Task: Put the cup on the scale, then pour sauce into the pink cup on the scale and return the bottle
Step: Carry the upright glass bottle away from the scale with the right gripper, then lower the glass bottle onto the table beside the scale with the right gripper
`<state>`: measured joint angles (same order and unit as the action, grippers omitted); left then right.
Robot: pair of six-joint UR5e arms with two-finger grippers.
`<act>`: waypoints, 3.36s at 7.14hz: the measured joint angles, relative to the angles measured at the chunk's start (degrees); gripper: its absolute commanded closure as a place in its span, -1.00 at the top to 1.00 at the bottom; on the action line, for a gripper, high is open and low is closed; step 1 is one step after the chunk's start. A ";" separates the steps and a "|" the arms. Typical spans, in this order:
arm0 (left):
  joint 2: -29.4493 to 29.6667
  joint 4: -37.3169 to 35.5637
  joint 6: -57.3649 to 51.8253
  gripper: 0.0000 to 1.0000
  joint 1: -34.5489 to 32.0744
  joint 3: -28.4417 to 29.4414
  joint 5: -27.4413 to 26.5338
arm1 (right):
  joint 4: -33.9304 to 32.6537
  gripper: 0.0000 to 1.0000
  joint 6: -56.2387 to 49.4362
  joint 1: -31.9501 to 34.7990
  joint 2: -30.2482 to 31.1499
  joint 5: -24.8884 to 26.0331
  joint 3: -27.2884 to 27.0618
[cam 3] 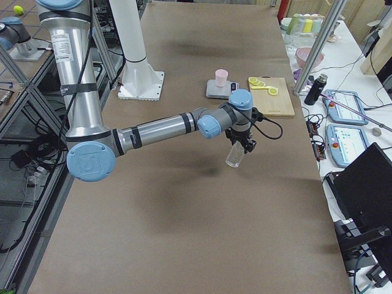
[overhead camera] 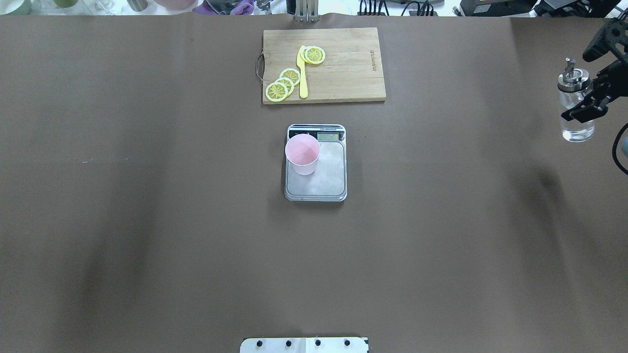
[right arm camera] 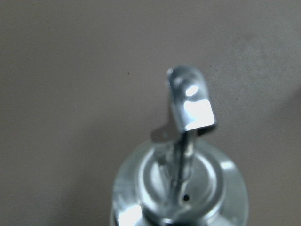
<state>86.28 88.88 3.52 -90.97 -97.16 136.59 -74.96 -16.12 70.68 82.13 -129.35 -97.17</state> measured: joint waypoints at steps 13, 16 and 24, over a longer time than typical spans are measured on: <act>0.01 0.07 0.00 0.96 0.00 0.30 0.00 | 10.55 -1.00 12.00 -0.72 -3.27 3.68 9.30; -0.05 0.07 -0.08 0.96 0.00 0.30 0.00 | 17.14 -1.00 11.82 -1.19 -3.03 2.05 9.35; -0.06 0.09 -0.03 0.96 0.00 1.04 -0.28 | 36.15 -1.00 12.21 -4.37 -1.21 -3.41 13.01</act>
<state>86.22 88.97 3.48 -90.97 -96.12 136.30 -38.80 -3.91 66.31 80.92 -132.76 -84.16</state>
